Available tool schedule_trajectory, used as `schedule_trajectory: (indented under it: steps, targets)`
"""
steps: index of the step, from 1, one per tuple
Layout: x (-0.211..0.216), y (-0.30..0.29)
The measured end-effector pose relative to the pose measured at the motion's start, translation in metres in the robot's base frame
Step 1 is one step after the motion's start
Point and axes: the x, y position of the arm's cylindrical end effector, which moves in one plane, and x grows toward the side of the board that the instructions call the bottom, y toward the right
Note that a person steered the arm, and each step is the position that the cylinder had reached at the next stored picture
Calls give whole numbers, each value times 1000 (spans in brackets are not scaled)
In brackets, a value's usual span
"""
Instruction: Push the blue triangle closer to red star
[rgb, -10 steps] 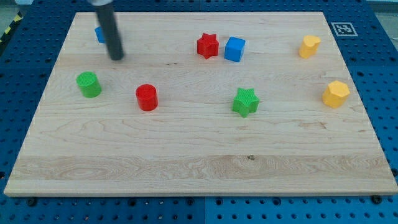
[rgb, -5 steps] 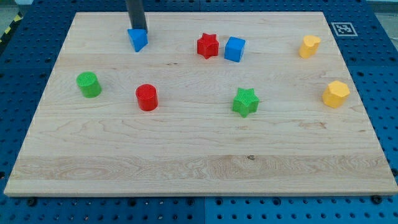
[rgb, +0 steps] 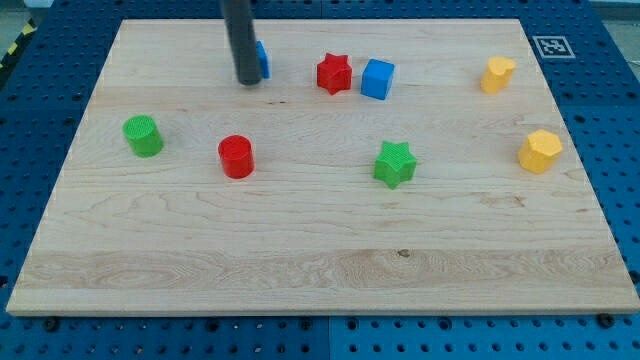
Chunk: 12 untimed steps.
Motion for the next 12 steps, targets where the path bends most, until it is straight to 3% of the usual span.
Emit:
schedule_trajectory:
  steps: [1,2,3,4,6,7,9,10,11,12]
  targets:
    - [0,-17]
    - [-9,-71]
    - [-35,-97]
    - [-50,-80]
    - [-5,31]
    - [2,57]
    - [-11,-4]
    - [-55,-11]
    - [-69,20]
    - [-47,54]
